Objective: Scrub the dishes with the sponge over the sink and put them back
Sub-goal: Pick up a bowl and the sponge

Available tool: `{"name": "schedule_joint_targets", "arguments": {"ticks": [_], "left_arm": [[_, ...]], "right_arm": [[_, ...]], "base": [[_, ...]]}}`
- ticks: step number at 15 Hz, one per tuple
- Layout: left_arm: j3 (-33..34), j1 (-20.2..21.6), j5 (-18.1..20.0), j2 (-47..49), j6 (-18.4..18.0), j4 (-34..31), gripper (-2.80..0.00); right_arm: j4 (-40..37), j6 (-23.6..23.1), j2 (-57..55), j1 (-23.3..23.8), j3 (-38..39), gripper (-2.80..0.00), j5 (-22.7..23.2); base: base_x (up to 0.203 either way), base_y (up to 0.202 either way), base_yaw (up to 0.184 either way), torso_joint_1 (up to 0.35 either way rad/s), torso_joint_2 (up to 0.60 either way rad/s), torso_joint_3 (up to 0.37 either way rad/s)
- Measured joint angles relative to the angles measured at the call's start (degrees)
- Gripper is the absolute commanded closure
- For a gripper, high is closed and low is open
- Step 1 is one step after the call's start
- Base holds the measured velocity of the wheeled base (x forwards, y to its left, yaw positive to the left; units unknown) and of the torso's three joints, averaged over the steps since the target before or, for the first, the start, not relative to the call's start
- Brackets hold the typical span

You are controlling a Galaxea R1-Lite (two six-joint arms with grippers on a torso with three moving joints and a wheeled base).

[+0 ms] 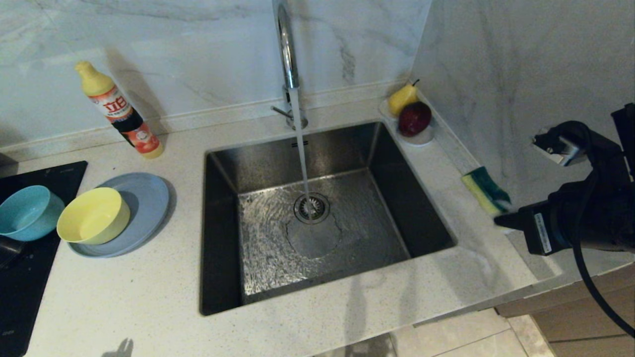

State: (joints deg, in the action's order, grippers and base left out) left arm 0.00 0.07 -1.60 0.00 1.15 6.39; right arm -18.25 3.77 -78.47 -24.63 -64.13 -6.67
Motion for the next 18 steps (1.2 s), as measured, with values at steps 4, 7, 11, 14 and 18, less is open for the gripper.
{"name": "schedule_joint_targets", "arguments": {"ticks": [4, 7, 11, 14, 18], "left_arm": [[0.00, 0.00, -0.29, 0.00, -0.25, -0.47, 0.00], [-1.97, 0.00, -0.72, 0.90, -1.31, -2.48, 0.00], [-15.37, 0.16, -4.74, 9.16, -1.75, -5.39, 0.00], [-25.11, 0.34, -12.15, 18.61, -5.94, -5.23, 0.00], [-36.15, 0.63, -19.43, 35.64, -7.51, -4.69, 0.00]], "right_arm": [[-0.05, 0.26, -1.39, -0.68, -0.11, 0.00, 0.04], [0.04, 1.59, -2.36, -0.94, 0.11, 0.00, 0.06], [0.29, 1.85, -2.86, -0.94, -0.25, 0.00, -0.13], [0.45, 1.93, -3.69, -0.92, -1.17, 0.00, -0.08], [0.25, 1.93, -4.27, -0.97, -1.96, 0.00, 0.09]], "base": [[0.000, 0.000, 0.000, 0.000, 0.00, 0.000], [0.000, 0.000, 0.000, 0.000, 0.00, 0.000], [0.000, 0.000, 0.000, 0.000, 0.00, 0.000], [0.000, 0.000, 0.000, 0.000, 0.00, 0.000], [0.000, 0.000, 0.000, 0.000, 0.00, 0.000]]}}
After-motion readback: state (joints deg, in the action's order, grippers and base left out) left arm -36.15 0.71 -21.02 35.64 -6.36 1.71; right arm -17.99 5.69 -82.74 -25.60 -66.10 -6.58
